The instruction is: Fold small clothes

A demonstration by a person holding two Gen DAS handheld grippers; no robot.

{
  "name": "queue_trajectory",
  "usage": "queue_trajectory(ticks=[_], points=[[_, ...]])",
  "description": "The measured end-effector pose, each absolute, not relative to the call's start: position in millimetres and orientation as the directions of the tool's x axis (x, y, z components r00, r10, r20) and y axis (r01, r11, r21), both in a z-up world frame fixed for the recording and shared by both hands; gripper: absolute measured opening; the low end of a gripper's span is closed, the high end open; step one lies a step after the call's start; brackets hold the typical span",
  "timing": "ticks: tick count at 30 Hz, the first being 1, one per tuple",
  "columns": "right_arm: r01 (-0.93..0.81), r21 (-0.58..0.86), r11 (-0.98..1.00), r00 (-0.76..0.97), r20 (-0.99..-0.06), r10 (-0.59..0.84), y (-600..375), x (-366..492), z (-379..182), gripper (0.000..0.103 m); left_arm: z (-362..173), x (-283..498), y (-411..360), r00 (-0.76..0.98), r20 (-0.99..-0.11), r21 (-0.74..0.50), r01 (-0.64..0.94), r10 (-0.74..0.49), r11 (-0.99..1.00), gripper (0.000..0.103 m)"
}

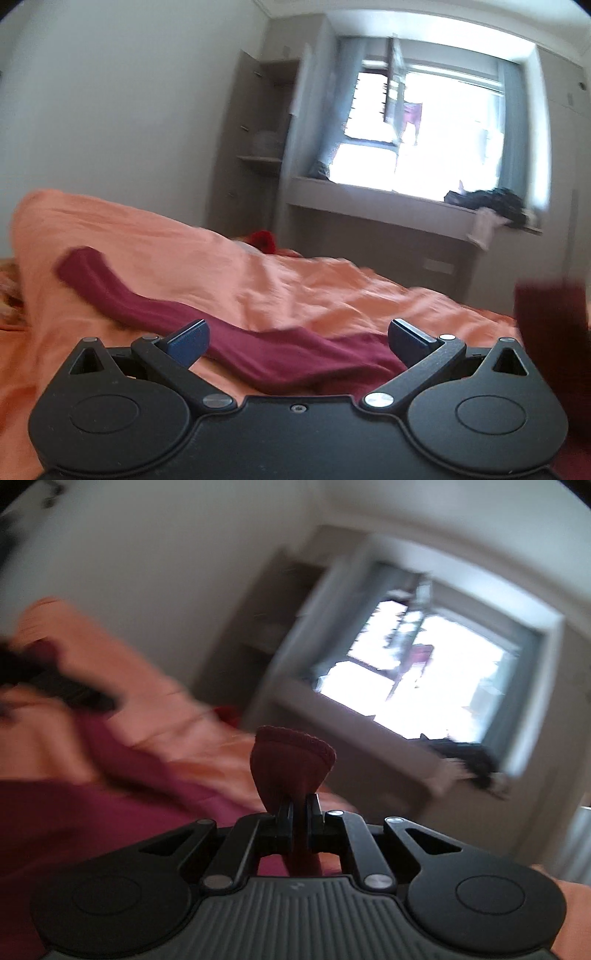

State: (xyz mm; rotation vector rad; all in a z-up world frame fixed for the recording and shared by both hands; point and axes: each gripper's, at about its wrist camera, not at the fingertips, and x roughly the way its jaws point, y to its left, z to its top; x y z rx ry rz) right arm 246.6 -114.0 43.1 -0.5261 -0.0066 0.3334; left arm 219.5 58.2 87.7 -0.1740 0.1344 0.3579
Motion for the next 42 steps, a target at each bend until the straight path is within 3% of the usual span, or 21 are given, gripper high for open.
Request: queue_trajectory(ticks=[4, 11, 14, 16, 21, 31, 36, 37, 38, 40, 42], points=[[-0.396, -0.562, 0.727, 0.912, -0.151, 0.38, -90.3, 225.3, 21.1, 0.006, 90.3, 211.9, 58.6, 0.893, -0.1, -0.098, -0.448, 0.439, 0.889, 0.103], [-0.491, -0.622, 0.61, 0.862, -0.247, 0.442, -74.2, 200.8, -8.3, 0.007, 90.0, 212.0, 54.1, 0.905, -0.097, -0.093, -0.422, 0.414, 0.902, 0.103], [-0.527, -0.614, 0.587, 0.841, -0.279, 0.463, -77.3, 198.1, -14.4, 0.016, 87.4, 215.3, 49.2, 0.91, -0.115, -0.076, -0.407, 0.397, 0.91, 0.103], [-0.552, -0.6, 0.579, 0.825, -0.297, 0.48, -81.4, 195.2, -14.5, 0.033, 85.0, 216.0, 47.4, 0.921, -0.122, -0.079, -0.382, 0.371, 0.921, 0.103], [-0.639, -0.469, 0.61, 0.767, -0.329, 0.551, -99.1, 198.4, 4.7, 0.059, 80.1, 222.1, 43.8, 0.942, -0.158, -0.09, -0.311, 0.295, 0.946, 0.103], [-0.718, -0.281, 0.637, 0.695, -0.341, 0.633, -122.7, 210.3, 15.9, 0.064, 72.9, 233.1, 44.8, 0.944, -0.218, -0.132, -0.28, 0.247, 0.951, 0.103], [-0.749, -0.28, 0.601, 0.662, -0.349, 0.663, -109.6, 218.2, 25.3, 0.063, 72.4, 237.7, 42.5, 0.937, -0.237, -0.126, -0.293, 0.258, 0.948, 0.103], [-0.751, -0.288, 0.594, 0.66, -0.348, 0.665, -107.0, 218.9, 24.9, 0.059, 72.3, 238.7, 41.4, 0.934, -0.242, -0.119, -0.296, 0.262, 0.948, 0.103], [-0.752, -0.301, 0.586, 0.659, -0.349, 0.667, -105.5, 216.3, 24.7, 0.052, 72.6, 239.7, 40.6, 0.933, -0.247, -0.112, -0.296, 0.261, 0.949, 0.103], [-0.747, -0.337, 0.573, 0.665, -0.363, 0.653, -102.8, 209.5, 22.9, 0.01, 71.9, 241.3, 39.0, 0.932, -0.253, -0.104, -0.292, 0.259, 0.951, 0.103], [-0.745, -0.363, 0.56, 0.667, -0.372, 0.646, -103.2, 202.9, 19.8, 0.007, 71.0, 242.1, 37.4, 0.933, -0.254, -0.099, -0.287, 0.254, 0.953, 0.103]])
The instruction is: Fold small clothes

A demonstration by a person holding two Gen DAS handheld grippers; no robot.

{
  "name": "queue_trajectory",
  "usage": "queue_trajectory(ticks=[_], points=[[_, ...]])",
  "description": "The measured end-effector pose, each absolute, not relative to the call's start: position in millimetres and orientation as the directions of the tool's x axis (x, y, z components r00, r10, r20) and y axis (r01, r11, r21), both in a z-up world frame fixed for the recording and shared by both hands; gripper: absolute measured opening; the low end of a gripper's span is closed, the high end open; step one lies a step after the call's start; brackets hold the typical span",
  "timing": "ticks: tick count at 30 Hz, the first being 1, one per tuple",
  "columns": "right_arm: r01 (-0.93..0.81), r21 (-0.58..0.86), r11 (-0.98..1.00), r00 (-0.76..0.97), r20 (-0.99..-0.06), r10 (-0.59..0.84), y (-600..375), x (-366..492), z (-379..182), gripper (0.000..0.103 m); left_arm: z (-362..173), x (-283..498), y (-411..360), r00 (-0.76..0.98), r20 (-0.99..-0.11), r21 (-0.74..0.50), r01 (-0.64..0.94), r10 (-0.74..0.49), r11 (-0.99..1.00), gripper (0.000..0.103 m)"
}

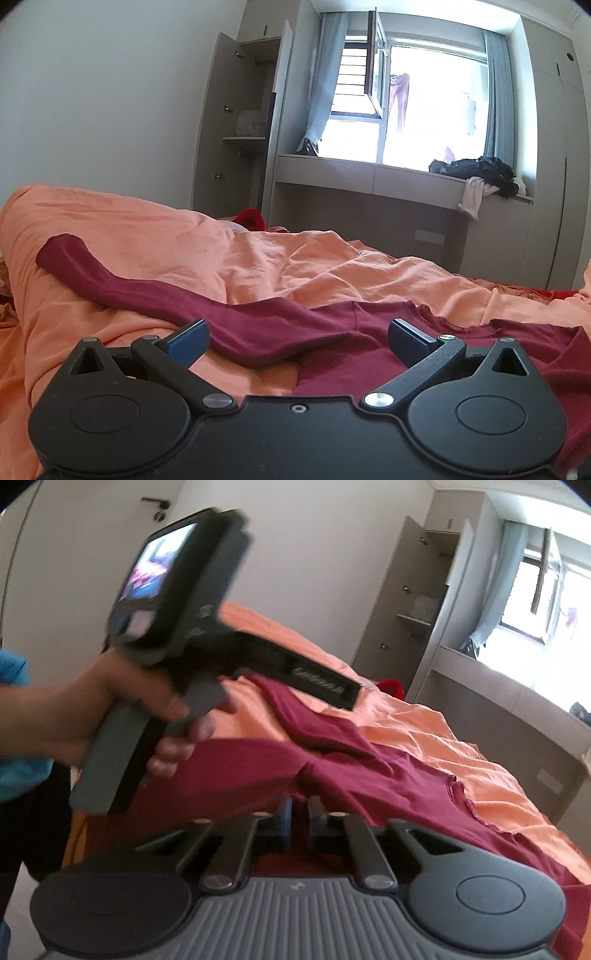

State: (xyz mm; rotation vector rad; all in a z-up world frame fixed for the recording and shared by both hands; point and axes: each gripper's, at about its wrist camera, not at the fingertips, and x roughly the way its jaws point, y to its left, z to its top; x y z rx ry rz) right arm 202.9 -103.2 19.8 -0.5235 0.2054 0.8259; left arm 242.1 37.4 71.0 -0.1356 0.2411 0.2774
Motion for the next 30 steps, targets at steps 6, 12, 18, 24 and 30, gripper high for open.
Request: queue_trajectory(ticks=[6, 12, 18, 24, 30], points=[[-0.737, -0.449, 0.506, 0.671, -0.395, 0.627, -104.7, 177.8, 7.9, 0.005, 68.2, 240.5, 34.0, 0.94, -0.276, -0.1, -0.234, 0.199, 0.967, 0.103], [-0.771, -0.386, 0.507, 0.637, -0.43, 0.64, -113.9, 180.1, -3.5, 0.019, 61.9, 236.8, 22.0, 0.952, -0.285, -0.082, -0.135, 0.107, 0.987, 0.103], [-0.762, -0.317, 0.565, 0.648, -0.399, 0.649, -151.2, 183.8, 14.9, 0.068, 54.1, 235.4, 15.7, 0.951, -0.31, -0.083, -0.049, 0.02, 0.995, 0.103], [-0.646, -0.208, 0.735, 0.753, -0.335, 0.566, -210.7, 209.1, 31.8, 0.09, 47.1, 234.6, 20.2, 0.936, -0.352, -0.14, -0.021, -0.03, 0.99, 0.103], [-0.403, 0.034, 0.915, 0.869, -0.3, 0.394, -275.8, 274.1, 32.4, 0.098, 43.6, 233.1, 17.9, 0.923, -0.374, -0.155, 0.041, -0.097, 0.987, 0.103]])
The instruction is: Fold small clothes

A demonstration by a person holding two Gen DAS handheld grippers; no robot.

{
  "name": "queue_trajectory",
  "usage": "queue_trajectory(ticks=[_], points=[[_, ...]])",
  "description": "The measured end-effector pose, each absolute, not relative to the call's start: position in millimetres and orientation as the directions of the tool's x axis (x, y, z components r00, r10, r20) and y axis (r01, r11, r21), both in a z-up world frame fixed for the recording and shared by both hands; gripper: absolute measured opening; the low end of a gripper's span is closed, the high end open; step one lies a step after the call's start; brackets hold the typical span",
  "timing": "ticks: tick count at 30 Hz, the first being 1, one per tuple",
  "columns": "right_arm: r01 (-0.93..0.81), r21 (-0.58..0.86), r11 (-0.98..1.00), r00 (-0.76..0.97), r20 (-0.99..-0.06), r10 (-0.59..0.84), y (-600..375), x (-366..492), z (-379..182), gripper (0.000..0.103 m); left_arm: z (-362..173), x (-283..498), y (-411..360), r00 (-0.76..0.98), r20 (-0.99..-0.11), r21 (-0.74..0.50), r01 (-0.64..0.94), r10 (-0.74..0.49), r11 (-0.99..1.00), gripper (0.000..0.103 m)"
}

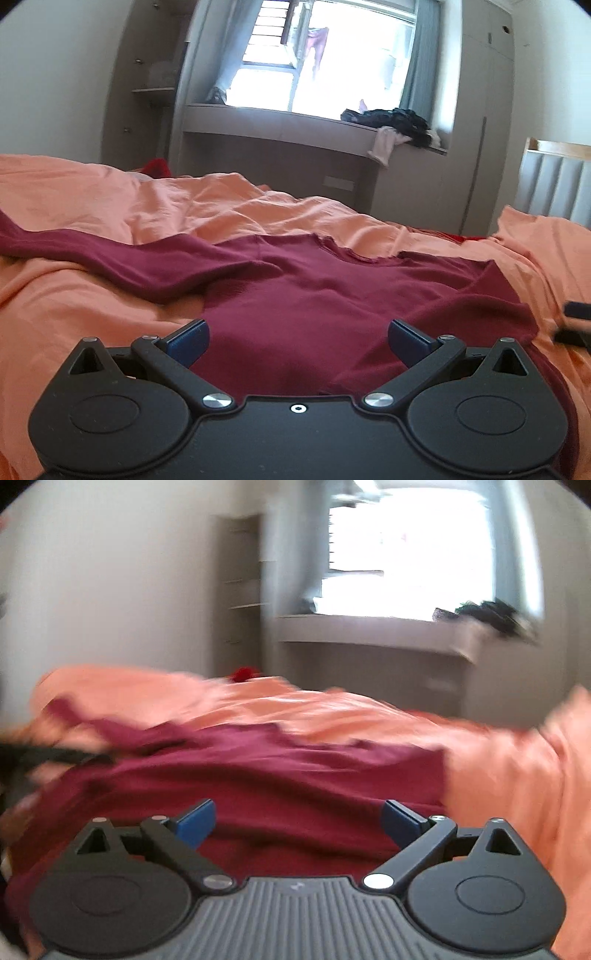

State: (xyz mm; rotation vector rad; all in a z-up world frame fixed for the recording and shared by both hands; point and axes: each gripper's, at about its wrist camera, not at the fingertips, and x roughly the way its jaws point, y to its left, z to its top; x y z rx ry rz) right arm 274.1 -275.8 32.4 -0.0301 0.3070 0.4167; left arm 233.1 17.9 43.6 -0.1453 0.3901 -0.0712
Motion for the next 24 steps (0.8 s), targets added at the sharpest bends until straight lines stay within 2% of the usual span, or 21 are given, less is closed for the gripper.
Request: queue_trajectory(ticks=[5, 8, 11, 14, 15, 16, 17, 19, 21, 24], points=[[-0.256, 0.168, 0.952, 0.914, -0.277, 0.295, -313.1, 333.1, 28.1, 0.098, 42.3, 231.7, 9.8, 0.92, -0.352, -0.171, 0.117, -0.172, 0.978, 0.103], [-0.214, 0.137, 0.967, 0.928, -0.28, 0.245, -322.9, 366.7, 29.3, 0.097, 40.1, 233.0, 2.7, 0.917, -0.352, -0.148, 0.145, -0.188, 0.978, 0.103], [-0.135, 0.107, 0.985, 0.939, -0.303, 0.161, -328.2, 397.9, 26.3, 0.087, 35.4, 235.9, -6.8, 0.911, -0.367, -0.108, 0.16, -0.189, 0.981, 0.103], [-0.122, 0.089, 0.989, 0.922, -0.358, 0.146, -324.3, 424.2, 21.7, 0.074, 32.3, 237.3, -15.4, 0.891, -0.388, -0.101, 0.212, -0.235, 0.972, 0.103], [-0.128, 0.086, 0.988, 0.912, -0.382, 0.151, -323.8, 430.5, 18.7, 0.065, 31.1, 237.6, -18.7, 0.884, -0.398, -0.09, 0.227, -0.244, 0.97, 0.103], [-0.137, 0.093, 0.986, 0.897, -0.411, 0.164, -320.7, 438.3, 16.3, 0.05, 29.2, 237.3, -23.0, 0.878, -0.407, -0.066, 0.246, -0.251, 0.967, 0.103], [-0.147, 0.113, 0.983, 0.886, -0.427, 0.182, -322.1, 444.0, 14.9, 0.041, 27.5, 236.5, -26.5, 0.878, -0.408, -0.043, 0.257, -0.251, 0.966, 0.103], [-0.15, 0.129, 0.98, 0.882, -0.43, 0.191, -320.7, 450.5, 14.9, 0.014, 24.2, 234.8, -33.0, 0.882, -0.407, 0.012, 0.265, -0.237, 0.964, 0.103], [-0.161, 0.103, 0.982, 0.891, -0.412, 0.189, -320.2, 452.4, 18.9, 0.008, 22.5, 234.8, -34.8, 0.881, -0.409, 0.029, 0.273, -0.237, 0.962, 0.103], [-0.167, 0.038, 0.985, 0.922, -0.347, 0.169, -316.5, 451.5, 29.0, 0.007, 19.2, 237.2, -32.7, 0.87, -0.425, 0.011, 0.28, -0.249, 0.96, 0.103]])
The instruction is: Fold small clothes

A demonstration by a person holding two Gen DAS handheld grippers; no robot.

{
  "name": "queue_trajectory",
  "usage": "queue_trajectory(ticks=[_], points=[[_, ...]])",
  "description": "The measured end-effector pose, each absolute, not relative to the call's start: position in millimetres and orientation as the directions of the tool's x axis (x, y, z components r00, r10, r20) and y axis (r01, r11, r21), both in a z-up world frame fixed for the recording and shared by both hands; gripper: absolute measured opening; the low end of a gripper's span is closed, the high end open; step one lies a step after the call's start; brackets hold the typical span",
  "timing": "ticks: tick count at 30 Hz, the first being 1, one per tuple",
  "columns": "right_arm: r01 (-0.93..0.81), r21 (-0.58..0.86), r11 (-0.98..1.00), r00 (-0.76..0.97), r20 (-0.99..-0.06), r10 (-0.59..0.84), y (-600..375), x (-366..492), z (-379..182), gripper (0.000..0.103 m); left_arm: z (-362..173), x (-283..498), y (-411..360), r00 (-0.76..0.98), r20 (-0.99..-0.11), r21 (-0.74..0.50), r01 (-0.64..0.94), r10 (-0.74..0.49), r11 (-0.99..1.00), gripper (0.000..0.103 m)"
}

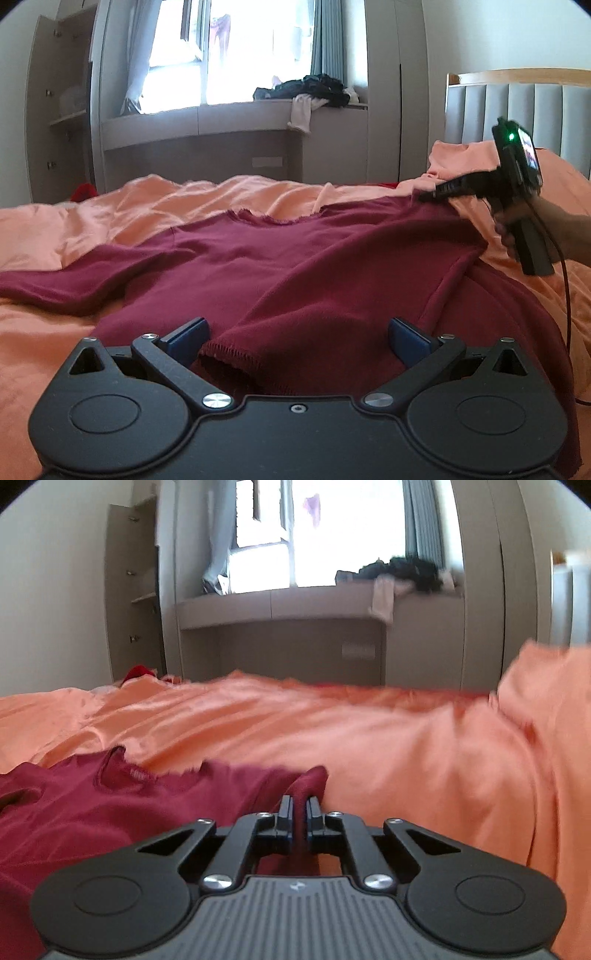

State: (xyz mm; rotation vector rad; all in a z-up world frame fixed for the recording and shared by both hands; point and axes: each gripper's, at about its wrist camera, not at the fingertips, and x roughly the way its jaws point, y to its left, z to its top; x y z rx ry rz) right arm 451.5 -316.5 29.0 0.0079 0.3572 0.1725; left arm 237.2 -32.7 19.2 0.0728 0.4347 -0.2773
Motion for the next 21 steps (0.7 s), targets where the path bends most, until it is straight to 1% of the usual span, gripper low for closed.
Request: queue_trajectory(ticks=[2, 3, 5, 7, 8, 10, 11, 13, 15, 17, 18, 19, 21], points=[[-0.171, 0.018, 0.985, 0.931, -0.323, 0.168, -314.7, 453.9, 32.8, 0.007, 16.9, 238.5, -31.4, 0.865, -0.43, 0.007, 0.288, -0.257, 0.958, 0.103], [-0.17, 0.008, 0.985, 0.931, -0.326, 0.163, -312.5, 457.5, 35.3, 0.007, 15.8, 237.5, -31.2, 0.864, -0.431, 0.01, 0.292, -0.259, 0.956, 0.103], [-0.16, -0.01, 0.987, 0.926, -0.348, 0.147, -309.9, 465.9, 30.4, 0.007, 14.6, 236.3, -32.0, 0.865, -0.429, 0.021, 0.297, -0.26, 0.955, 0.103], [-0.162, 0.004, 0.987, 0.914, -0.377, 0.151, -309.2, 469.2, 23.4, 0.008, 14.5, 236.3, -31.8, 0.864, -0.43, 0.022, 0.299, -0.261, 0.954, 0.103], [-0.156, 0.01, 0.988, 0.914, -0.378, 0.148, -309.8, 466.8, 21.6, 0.012, 15.0, 236.0, -31.4, 0.864, -0.431, 0.02, 0.299, -0.261, 0.954, 0.103], [-0.146, 0.029, 0.989, 0.918, -0.369, 0.147, -315.0, 455.4, 21.8, 0.033, 16.1, 235.6, -31.1, 0.862, -0.434, 0.015, 0.298, -0.262, 0.955, 0.103], [-0.15, 0.034, 0.988, 0.917, -0.368, 0.152, -316.7, 448.1, 23.2, 0.039, 16.6, 235.6, -30.2, 0.862, -0.433, 0.011, 0.298, -0.264, 0.954, 0.103], [-0.162, 0.034, 0.986, 0.914, -0.371, 0.163, -319.2, 429.6, 26.3, 0.061, 16.8, 235.5, -28.4, 0.86, -0.433, 0.001, 0.3, -0.27, 0.954, 0.103], [-0.2, 0.024, 0.979, 0.9, -0.39, 0.194, -315.8, 407.8, 27.6, 0.073, 16.8, 236.2, -26.6, 0.859, -0.431, -0.007, 0.302, -0.276, 0.953, 0.103], [-0.231, -0.007, 0.973, 0.894, -0.395, 0.21, -308.7, 387.3, 26.3, 0.08, 16.1, 237.4, -26.1, 0.86, -0.428, -0.015, 0.301, -0.279, 0.953, 0.103], [-0.235, -0.029, 0.972, 0.891, -0.405, 0.203, -303.8, 379.1, 24.9, 0.086, 15.7, 237.3, -26.2, 0.861, -0.425, -0.016, 0.3, -0.278, 0.954, 0.103], [-0.233, -0.051, 0.971, 0.888, -0.417, 0.191, -299.2, 372.6, 21.9, 0.088, 15.0, 236.4, -26.5, 0.863, -0.422, -0.014, 0.299, -0.277, 0.954, 0.103], [-0.231, -0.103, 0.967, 0.881, -0.443, 0.164, -290.5, 367.0, 12.5, 0.088, 14.0, 235.0, -27.9, 0.867, -0.417, -0.005, 0.298, -0.273, 0.954, 0.103]])
